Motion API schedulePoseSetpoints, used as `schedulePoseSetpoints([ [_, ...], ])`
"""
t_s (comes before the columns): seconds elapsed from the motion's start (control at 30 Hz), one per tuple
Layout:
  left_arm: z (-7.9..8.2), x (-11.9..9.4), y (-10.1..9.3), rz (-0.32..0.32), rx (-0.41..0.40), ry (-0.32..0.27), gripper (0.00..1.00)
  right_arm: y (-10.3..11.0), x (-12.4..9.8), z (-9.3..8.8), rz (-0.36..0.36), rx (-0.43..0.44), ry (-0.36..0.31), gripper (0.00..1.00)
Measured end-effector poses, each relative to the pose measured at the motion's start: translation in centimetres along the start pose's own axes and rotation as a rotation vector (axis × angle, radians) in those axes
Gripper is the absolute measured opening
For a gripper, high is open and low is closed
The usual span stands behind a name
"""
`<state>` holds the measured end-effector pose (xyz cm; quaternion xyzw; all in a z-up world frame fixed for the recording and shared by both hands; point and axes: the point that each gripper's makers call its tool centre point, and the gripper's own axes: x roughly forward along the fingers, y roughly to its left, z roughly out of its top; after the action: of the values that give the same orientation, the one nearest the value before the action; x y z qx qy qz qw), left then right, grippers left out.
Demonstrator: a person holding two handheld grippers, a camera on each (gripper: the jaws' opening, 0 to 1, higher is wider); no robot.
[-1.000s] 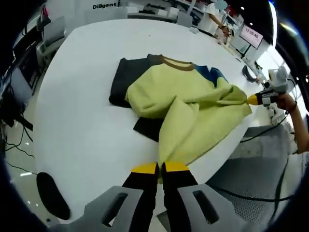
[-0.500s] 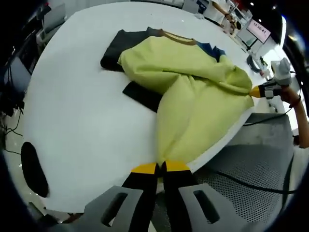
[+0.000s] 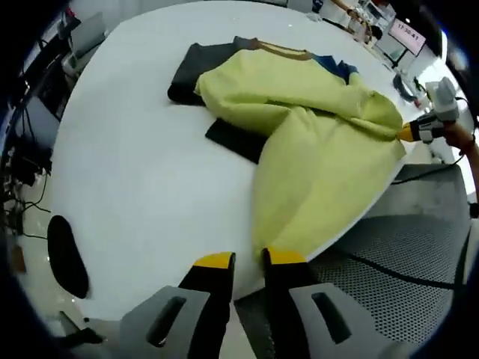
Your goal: Fold the garment on the visible template until the final outline fits inside the template.
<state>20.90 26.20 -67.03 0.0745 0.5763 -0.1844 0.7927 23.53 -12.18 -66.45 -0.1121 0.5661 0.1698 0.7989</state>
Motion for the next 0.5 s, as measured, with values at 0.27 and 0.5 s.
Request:
schedulePoseSetpoints([
  [0.27, 7.2, -2.0, 2.5, 0.015, -0.102, -0.254, 0.24, -0.8, -2.3, 7.1, 0.071, 0.126, -0.269, 0.29],
  [0.5, 11.5, -0.9, 5.5, 0.083, -0.132, -0.367, 0.27, -1.8, -2.0, 12.8, 0.072, 0.082, -0.395, 0.4],
])
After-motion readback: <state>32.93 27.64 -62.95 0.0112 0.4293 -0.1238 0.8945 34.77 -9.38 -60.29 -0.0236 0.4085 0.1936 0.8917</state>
